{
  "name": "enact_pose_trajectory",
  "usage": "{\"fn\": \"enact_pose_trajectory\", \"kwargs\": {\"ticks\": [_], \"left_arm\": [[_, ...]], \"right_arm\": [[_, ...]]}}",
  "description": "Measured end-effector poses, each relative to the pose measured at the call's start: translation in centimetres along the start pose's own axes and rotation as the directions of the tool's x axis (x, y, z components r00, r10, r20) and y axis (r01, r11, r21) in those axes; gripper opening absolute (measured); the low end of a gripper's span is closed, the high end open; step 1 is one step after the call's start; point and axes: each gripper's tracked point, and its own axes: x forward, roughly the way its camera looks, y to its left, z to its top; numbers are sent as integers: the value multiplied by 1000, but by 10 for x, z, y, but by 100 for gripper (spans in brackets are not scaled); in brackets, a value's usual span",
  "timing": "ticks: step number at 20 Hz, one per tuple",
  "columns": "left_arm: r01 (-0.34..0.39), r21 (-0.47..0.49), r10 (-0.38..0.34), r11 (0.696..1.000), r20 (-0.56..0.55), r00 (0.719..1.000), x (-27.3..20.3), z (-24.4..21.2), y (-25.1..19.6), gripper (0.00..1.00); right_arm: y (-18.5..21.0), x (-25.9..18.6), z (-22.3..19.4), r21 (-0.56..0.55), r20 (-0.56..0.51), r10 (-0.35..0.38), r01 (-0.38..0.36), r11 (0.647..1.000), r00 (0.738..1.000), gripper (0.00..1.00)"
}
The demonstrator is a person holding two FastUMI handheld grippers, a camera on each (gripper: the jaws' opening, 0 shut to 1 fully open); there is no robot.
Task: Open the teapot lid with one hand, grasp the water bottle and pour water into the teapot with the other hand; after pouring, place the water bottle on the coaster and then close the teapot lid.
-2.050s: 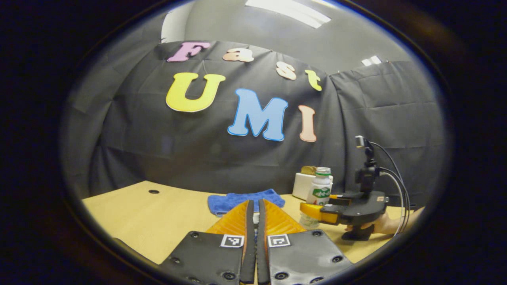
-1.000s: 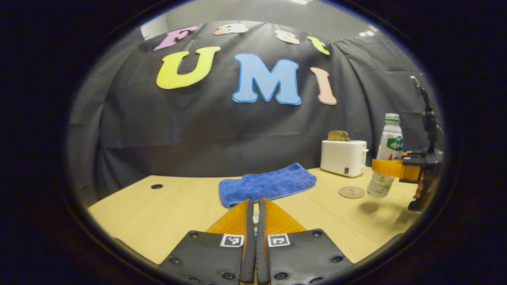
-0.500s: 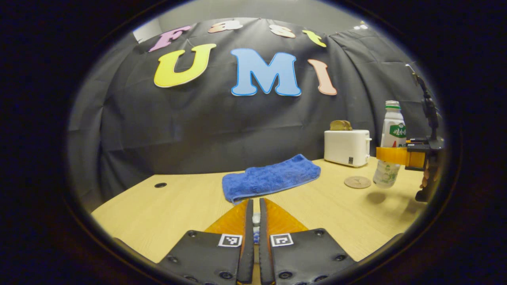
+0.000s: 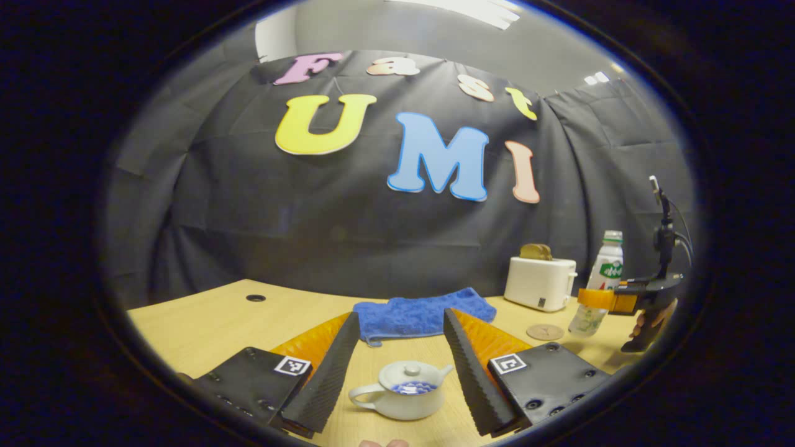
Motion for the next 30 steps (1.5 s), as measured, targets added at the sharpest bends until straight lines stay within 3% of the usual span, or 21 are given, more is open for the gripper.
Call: {"fn": "enact_pose_trajectory", "kwargs": {"ticks": [8,17,19,22,30], "left_arm": [[-4,-50,5,999,16,1000,-6,8,7,92],[-10,-36,10,999,-1,1000,-4,2,6,92],[-10,-32,10,999,-3,1000,-5,1,6,92],[-18,-23,18,1000,3,1000,-6,4,6,92],[-60,-19,60,998,-9,998,-31,2,10,96]], "right_arm": [[6,25,-38,0,-103,5,-5,1000,995,72],[12,29,-50,-26,-109,1,-4,1000,994,73],[12,31,-52,-29,-106,-9,6,1000,994,76],[14,26,-49,-36,-108,-5,1,999,994,96],[16,-31,-20,-59,-26,-40,39,998,999,96]]}}
